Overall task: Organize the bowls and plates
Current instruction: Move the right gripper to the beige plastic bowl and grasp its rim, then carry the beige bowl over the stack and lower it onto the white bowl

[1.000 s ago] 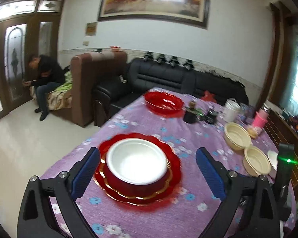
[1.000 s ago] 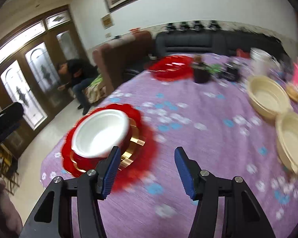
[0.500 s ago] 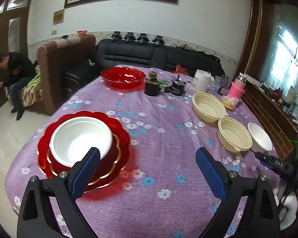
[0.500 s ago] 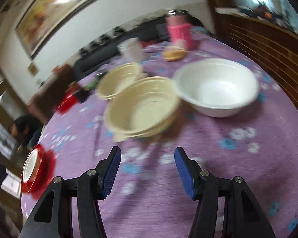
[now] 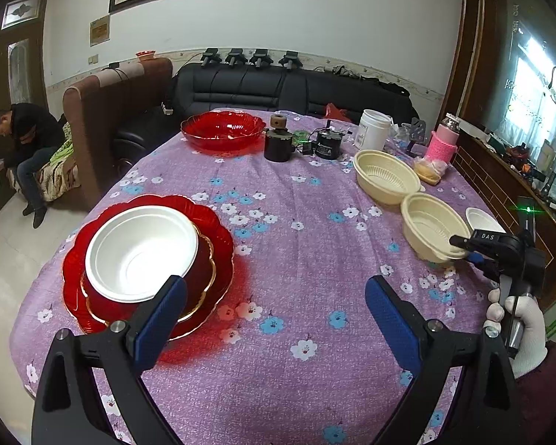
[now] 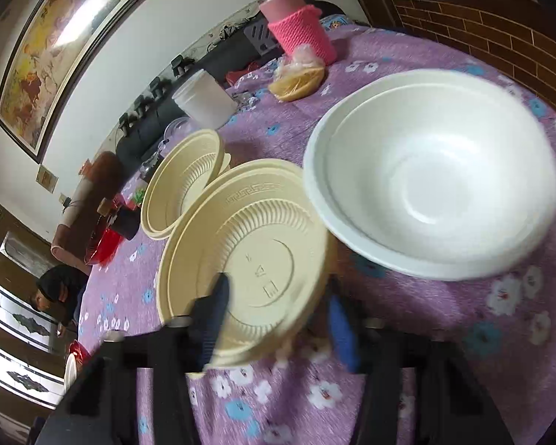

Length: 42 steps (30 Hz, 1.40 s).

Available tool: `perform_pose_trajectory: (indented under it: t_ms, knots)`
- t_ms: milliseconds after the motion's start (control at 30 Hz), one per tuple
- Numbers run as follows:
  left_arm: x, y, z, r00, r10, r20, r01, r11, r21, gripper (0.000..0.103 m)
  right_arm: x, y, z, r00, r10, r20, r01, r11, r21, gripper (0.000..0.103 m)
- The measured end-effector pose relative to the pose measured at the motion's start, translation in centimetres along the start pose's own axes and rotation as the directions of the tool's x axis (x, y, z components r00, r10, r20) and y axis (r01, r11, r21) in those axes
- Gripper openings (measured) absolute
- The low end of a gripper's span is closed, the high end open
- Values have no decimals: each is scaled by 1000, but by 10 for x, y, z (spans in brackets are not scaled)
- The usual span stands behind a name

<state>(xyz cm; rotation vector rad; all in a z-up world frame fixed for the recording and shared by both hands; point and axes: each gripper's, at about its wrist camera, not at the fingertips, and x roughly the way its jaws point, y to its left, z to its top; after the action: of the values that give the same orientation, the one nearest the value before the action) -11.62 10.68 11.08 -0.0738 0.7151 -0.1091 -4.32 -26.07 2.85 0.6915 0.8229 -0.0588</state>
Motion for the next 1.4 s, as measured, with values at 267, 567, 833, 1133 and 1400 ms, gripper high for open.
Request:
perform_pose_trajectory:
  t_ms: [267, 567, 833, 1133, 1400]
  knots:
    - [12, -1, -4, 999, -27, -42, 27, 1000, -13, 97, 6, 20, -16, 986, 120, -118, -128, 990, -65, 17]
    - [22, -1, -7, 996, -35, -78, 33, 999, -26, 97, 9, 55, -46, 949, 154, -276, -217, 952, -215, 18]
    - [37, -11, -1, 990, -73, -124, 70, 997, -35, 97, 16, 63, -54, 978, 111, -177, -162, 938, -306, 20]
    - [82, -37, 21, 986, -63, -156, 62, 998, -14, 97, 17, 59, -55, 984, 127, -124, -162, 931, -326, 20]
    - [135, -65, 26, 967, -83, -243, 88, 996, 12, 76, 9, 67, -63, 996, 74, -51, -89, 908, -409, 20]
